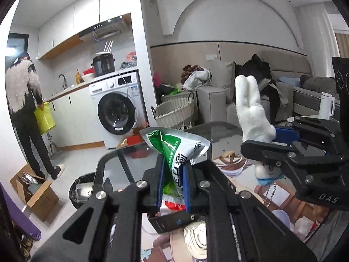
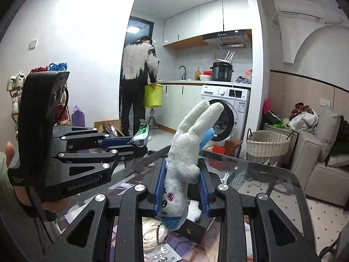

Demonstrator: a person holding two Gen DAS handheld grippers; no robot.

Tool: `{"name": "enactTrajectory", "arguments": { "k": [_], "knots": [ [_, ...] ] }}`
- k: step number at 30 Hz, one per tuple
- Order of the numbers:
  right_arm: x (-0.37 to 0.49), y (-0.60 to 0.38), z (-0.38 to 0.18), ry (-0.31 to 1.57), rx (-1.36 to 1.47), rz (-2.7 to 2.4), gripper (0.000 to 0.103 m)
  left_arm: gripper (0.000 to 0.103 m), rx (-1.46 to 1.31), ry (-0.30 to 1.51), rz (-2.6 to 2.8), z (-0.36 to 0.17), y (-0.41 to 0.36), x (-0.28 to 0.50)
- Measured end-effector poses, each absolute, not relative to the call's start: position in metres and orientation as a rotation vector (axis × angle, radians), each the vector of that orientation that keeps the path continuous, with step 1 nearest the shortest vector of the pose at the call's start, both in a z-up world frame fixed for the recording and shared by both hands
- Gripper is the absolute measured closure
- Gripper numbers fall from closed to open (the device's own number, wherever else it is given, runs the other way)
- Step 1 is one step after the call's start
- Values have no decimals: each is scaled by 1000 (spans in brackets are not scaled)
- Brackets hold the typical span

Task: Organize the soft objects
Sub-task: 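Lift the green packet with the left tool while the right tool lifts the bunny, then lower the packet and bunny into the black box and open both tools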

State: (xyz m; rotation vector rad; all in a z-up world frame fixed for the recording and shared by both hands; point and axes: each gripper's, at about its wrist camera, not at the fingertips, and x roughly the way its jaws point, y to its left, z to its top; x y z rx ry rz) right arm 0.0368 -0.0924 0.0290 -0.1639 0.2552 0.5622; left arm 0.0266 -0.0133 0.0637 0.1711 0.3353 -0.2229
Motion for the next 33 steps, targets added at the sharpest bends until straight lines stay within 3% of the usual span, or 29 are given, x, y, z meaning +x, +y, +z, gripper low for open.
{"name": "enactTrajectory", "arguments": {
  "k": [20,33],
  "knots": [
    [138,-67,28,264,-134,486,75,91,61,358,-143,57,7,106],
    [207,-47,-40,705,-193,480,75,91,62,708,-159,8,-8,159]
  ]
}}
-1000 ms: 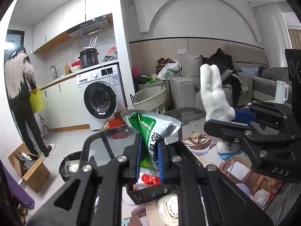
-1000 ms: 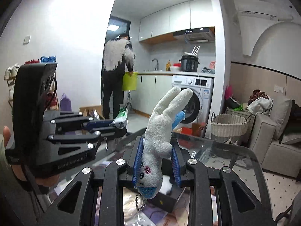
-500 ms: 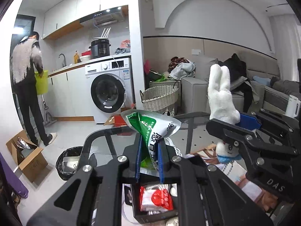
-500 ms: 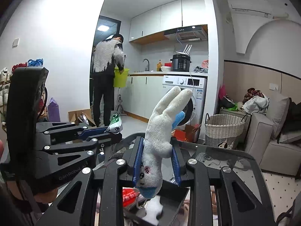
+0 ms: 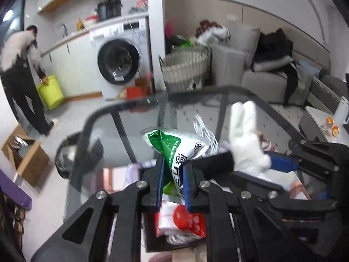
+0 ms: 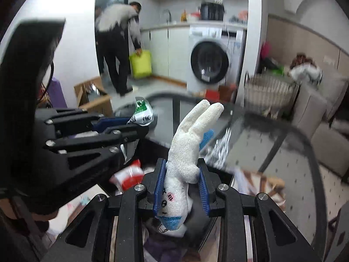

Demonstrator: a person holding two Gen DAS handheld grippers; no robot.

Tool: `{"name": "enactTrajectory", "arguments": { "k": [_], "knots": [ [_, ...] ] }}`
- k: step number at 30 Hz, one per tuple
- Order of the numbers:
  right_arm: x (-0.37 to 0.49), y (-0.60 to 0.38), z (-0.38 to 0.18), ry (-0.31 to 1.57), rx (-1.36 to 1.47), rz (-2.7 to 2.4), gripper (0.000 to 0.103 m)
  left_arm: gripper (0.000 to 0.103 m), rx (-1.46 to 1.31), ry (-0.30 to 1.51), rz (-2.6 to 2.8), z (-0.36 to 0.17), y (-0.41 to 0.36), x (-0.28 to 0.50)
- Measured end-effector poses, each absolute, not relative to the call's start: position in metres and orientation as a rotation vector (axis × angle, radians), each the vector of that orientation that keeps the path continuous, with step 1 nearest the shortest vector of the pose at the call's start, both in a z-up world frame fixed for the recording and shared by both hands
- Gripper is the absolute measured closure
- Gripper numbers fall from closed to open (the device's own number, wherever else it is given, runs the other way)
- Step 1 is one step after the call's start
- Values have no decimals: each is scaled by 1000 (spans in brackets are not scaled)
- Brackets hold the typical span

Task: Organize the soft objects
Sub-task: 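Lower the packet and bunny into the black box and open both tools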

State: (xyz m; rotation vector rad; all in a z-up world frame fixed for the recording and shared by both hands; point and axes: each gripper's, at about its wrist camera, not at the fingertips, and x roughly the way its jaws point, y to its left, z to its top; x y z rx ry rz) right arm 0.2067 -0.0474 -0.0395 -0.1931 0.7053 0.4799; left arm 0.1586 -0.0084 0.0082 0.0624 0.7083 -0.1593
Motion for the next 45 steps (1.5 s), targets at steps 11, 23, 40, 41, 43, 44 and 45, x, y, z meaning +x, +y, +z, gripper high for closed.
{"name": "enactTrajectory", "arguments": {
  "k": [11,23,40,41,43,44,45],
  "knots": [
    [232,-42,-78,871,-200,469,74,89,93,851,-151,-10,-22,167],
    [224,-44,-82,936,-182,485,68,80,111,932,-159,-21,-28,171],
    [169,-55,-57,978,-206,575,51,53,95,1003,-259,4,-17,120],
    [163,-56,-57,983,-212,581,51,53,97,1012,-268,4,-17,115],
    [153,-56,-58,1001,-225,592,51,51,98,1042,-292,-1,-17,107],
    [148,-56,-60,1012,-235,605,51,51,96,1061,-303,-4,-18,105],
    [144,-56,-62,1027,-248,614,51,51,93,1077,-312,-8,-19,105]
  ]
}}
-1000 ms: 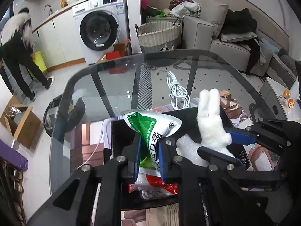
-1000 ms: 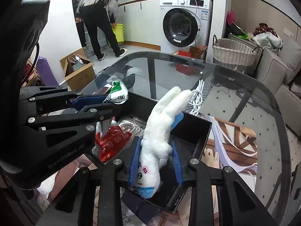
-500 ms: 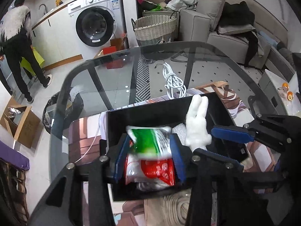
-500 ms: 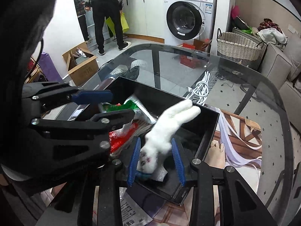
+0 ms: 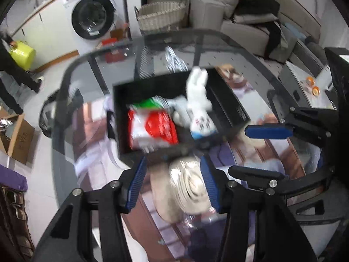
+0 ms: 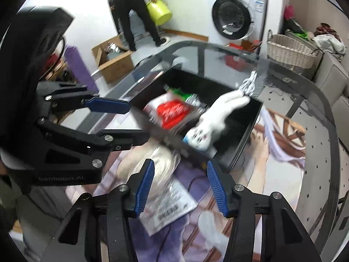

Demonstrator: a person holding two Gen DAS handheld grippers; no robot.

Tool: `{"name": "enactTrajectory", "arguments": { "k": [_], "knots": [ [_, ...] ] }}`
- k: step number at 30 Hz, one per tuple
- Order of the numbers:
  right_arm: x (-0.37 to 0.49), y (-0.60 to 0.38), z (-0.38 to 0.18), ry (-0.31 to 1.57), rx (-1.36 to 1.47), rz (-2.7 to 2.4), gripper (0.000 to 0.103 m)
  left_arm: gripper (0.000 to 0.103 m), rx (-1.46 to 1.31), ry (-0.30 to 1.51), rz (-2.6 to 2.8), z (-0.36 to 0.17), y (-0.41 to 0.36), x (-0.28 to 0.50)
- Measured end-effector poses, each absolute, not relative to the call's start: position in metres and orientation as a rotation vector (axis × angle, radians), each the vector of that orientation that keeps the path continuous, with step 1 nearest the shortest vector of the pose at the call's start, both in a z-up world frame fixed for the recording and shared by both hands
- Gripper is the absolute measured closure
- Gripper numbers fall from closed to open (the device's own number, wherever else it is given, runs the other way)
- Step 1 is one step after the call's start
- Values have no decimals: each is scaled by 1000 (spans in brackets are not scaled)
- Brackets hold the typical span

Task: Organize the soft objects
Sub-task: 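Grasp the bagged white rope with the left tool while the right tool grasps the white medicine packet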

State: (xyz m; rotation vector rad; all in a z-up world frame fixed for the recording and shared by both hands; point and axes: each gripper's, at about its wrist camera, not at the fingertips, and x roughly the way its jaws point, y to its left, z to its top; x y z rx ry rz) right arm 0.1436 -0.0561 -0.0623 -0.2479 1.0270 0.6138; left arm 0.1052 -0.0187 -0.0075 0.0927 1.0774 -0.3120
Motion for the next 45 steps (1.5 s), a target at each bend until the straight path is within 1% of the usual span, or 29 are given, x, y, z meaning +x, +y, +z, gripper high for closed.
{"name": "enactTrajectory", "arguments": {
  "k": [8,14,15,16,17,19,21,22,23,25,26,27,28,30,33,36,37,40,45],
  "knots": [
    [146,-66,-108,1184,-313,586,51,51,24,1284,-355,-58,-33,120],
    [148,-78,-122,1213,-318,549,51,49,-7,1305,-341,-67,-42,133],
    [147,-78,-123,1212,-326,549,51,47,1,1309,-342,-68,-45,134],
    [146,-78,-123,1210,-332,551,51,40,10,1309,-341,-69,-48,136],
    [145,-77,-123,1211,-335,553,51,36,19,1312,-336,-70,-51,137],
    [144,-76,-126,1217,-342,559,51,32,35,1321,-319,-77,-54,138],
    [143,-72,-127,1225,-346,561,51,31,60,1309,-316,-79,-58,137],
    [143,-72,-129,1231,-345,563,51,32,72,1309,-316,-80,-59,137],
    [142,-71,-130,1240,-346,564,51,35,75,1307,-319,-80,-60,137],
    [142,-73,-132,1265,-326,568,51,60,70,1302,-306,-78,-54,134],
    [143,-75,-133,1297,-291,575,50,62,73,1302,-309,-77,-49,130],
    [145,-77,-134,1325,-259,582,46,64,75,1308,-325,-77,-45,127],
    [146,-82,-134,1344,-223,595,36,65,73,1314,-335,-76,-40,123],
    [146,-80,-138,1398,-164,614,26,65,79,1315,-321,-76,-28,116],
    [149,-78,-138,1449,-120,595,24,65,95,1307,-288,-77,-12,104],
    [150,-70,-140,1465,-103,590,16,64,82,1304,-258,-78,7,99],
    [149,-63,-141,1457,-122,583,13,64,76,1304,-254,-79,12,97],
    [143,-37,-142,1416,-206,558,10,64,66,1302,-234,-81,23,94],
    [133,-1,-149,1325,-363,541,9,63,51,1306,-225,-81,37,92]
  ]
}}
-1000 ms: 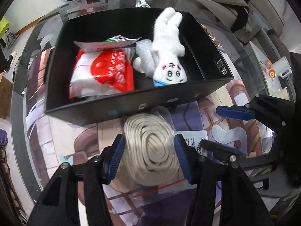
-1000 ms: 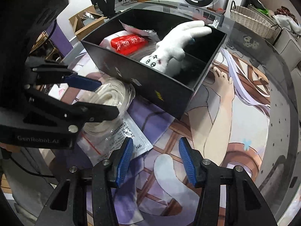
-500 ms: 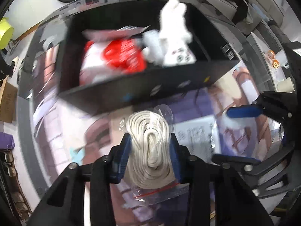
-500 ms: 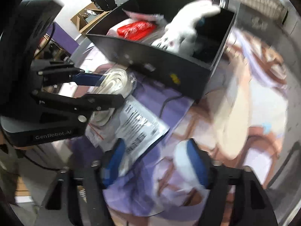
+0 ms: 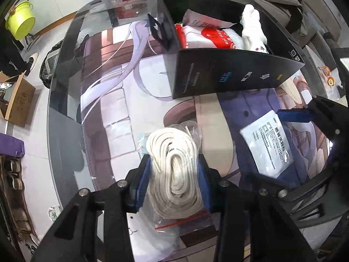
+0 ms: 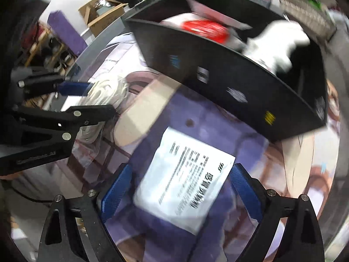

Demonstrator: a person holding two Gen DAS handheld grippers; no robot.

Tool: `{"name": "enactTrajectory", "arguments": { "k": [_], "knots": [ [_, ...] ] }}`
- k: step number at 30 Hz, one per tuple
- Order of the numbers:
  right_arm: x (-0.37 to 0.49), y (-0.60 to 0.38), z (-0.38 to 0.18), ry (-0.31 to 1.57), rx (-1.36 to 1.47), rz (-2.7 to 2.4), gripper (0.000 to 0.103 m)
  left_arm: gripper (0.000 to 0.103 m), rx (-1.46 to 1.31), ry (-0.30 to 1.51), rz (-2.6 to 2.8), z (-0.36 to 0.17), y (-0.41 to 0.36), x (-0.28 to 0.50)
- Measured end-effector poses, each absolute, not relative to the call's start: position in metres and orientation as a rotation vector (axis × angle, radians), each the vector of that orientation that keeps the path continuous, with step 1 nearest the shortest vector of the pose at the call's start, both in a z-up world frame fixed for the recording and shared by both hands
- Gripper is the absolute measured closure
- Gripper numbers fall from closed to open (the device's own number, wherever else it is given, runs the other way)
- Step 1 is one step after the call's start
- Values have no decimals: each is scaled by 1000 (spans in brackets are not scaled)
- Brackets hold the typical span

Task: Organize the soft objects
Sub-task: 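Grasp the bagged white rope with the left tool while the right tool grasps the white medicine packet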

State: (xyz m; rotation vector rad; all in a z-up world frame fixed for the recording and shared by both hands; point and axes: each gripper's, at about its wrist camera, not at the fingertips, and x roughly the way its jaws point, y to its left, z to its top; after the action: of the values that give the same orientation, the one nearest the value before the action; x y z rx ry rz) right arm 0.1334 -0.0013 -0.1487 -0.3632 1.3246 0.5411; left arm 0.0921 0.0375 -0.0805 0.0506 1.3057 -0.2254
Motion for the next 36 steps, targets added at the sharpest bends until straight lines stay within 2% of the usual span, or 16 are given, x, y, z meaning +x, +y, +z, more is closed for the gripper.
{"name": "enactTrajectory", "arguments": {
  "k": [3,21,23,25,26,29,31,33,35,36],
  "knots": [
    [129,11,-150,1270,-442,559,9,63,54,1306,-225,-80,36,98],
    [113,-43,-156,1297,-426,527,9,60,112,1306,-201,-79,18,91],
    [108,-51,-154,1280,-440,540,9,57,117,1306,-202,-80,18,90],
    [108,-52,-152,1278,-443,558,9,45,126,1305,-204,-80,16,88],
    [108,-50,-151,1272,-452,576,9,43,125,1309,-204,-81,16,87],
    [104,-38,-151,1246,-480,629,18,40,115,1308,-206,-82,16,85],
    [99,-34,-148,1230,-495,661,31,19,117,1309,-205,-83,16,82],
    [93,-32,-147,1213,-515,687,40,17,115,1308,-200,-86,15,80],
    [88,-30,-145,1196,-528,711,50,19,112,1293,-192,-85,13,78],
    [85,-30,-144,1188,-534,722,57,23,107,1290,-195,-85,12,79]
  ]
}}
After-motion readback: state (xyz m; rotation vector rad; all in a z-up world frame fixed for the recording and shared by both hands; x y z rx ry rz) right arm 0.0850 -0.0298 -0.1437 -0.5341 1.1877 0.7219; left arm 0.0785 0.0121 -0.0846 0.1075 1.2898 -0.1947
